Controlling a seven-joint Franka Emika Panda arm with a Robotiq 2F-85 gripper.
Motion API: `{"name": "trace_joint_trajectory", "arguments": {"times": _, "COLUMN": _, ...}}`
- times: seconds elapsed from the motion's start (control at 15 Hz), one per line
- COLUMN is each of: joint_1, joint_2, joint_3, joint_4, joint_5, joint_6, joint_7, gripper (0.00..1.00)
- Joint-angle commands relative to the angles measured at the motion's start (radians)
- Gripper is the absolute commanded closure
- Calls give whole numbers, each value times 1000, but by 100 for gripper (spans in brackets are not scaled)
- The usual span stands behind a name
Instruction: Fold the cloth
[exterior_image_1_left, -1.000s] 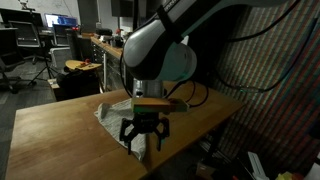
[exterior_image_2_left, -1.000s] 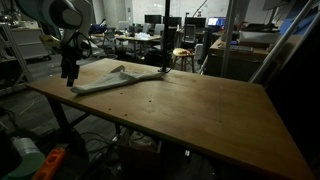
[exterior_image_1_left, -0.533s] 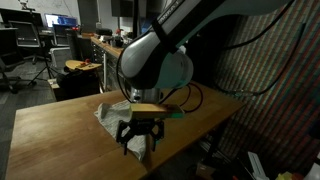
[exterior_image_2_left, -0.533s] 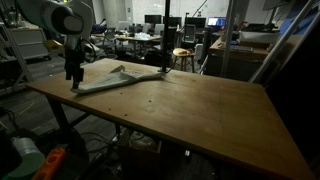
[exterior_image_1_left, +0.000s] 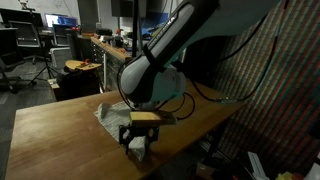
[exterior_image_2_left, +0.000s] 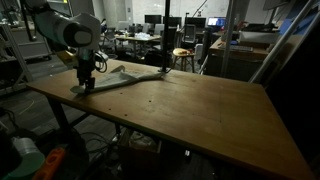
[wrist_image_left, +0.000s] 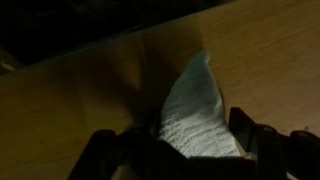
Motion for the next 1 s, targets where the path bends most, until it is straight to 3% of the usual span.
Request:
{"name": "trace_joint_trajectory", "arguments": {"times": 0.0, "joint_1": -15, "joint_2": 8, "joint_3": -20, "joint_4": 17, "joint_5": -25, "joint_6": 20, "joint_7": -17, "gripper": 58}}
{"name": "trace_joint_trajectory", "arguments": {"times": 0.4, "joint_1": -11, "joint_2": -22, "joint_3": -40, "joint_4": 25, "joint_5": -72, "joint_6": -15, "joint_7": 19, "gripper": 99}}
{"name": "trace_joint_trajectory", "arguments": {"times": 0.67, "joint_1": 11, "joint_2": -56, "joint_3": -56, "joint_4": 45, "joint_5": -186, "joint_6": -118, "joint_7": 148, "gripper": 97}}
{"name": "trace_joint_trajectory", "arguments": {"times": 0.93, "joint_1": 23, "joint_2": -81, "joint_3": -46, "joint_4": 106, "joint_5": -259, "joint_6": -315, "joint_7": 242, "gripper": 97}}
